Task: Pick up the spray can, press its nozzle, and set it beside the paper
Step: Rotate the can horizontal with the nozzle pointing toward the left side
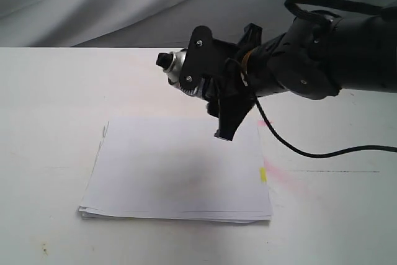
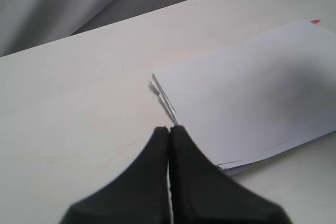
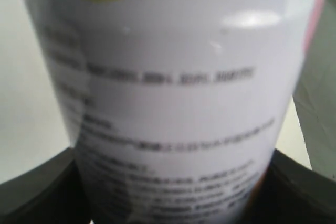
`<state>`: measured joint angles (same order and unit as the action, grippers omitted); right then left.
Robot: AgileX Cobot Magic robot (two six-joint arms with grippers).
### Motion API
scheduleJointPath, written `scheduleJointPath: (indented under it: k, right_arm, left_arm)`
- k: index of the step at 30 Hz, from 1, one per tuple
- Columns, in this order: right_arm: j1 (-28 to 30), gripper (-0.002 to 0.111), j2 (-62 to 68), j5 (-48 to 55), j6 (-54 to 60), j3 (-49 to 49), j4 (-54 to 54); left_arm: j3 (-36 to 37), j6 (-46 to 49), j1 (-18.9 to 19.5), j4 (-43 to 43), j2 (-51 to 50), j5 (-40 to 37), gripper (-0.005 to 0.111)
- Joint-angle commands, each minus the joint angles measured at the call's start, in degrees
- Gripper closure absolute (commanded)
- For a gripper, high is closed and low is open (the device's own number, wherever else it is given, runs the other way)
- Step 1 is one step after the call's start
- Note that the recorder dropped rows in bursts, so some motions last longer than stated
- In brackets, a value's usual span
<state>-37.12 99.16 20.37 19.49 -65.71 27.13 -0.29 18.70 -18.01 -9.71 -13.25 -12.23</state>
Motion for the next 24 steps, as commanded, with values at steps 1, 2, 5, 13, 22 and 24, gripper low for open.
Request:
scheduleJointPath:
  k: [1, 2, 5, 13, 22, 24]
  right_arm:
    - [-0.14, 0.108, -0.78, 3.4, -3.0, -0.12, 6.71]
    - [-0.14, 0.108, -0.78, 3.51, -5.37, -0.12, 9.41]
    - [-0.69, 0.108, -0.78, 3.06, -13.95, -0.12, 18.39]
    - [-1.1, 0.108, -0.78, -5.18, -18.47, 4.41, 25.36]
    - [-1.1, 0.108, -0.78, -12.2, -19.95, 14.89, 33.35]
    - [-1.1, 0.108, -0.91, -11.98, -21.71, 14.89, 33.35]
  left_arm:
    - [0.29, -0.29, -0.31, 0.15, 0.19, -0.06, 0.107]
    - [0.29, -0.29, -0.31, 0.15, 0.19, -0.06, 0.107]
    - [0.29, -0.27, -0.31, 0.15, 0.19, -0.06, 0.107]
    - [0.29, -0.27, -0.31, 0.15, 0.19, -0.06, 0.107]
    - [0.29, -0.18, -0.31, 0.15, 0.19, -0.06, 0.107]
    - [0.29, -0.3, -0.31, 0.15, 0.19, -0.06, 0.107]
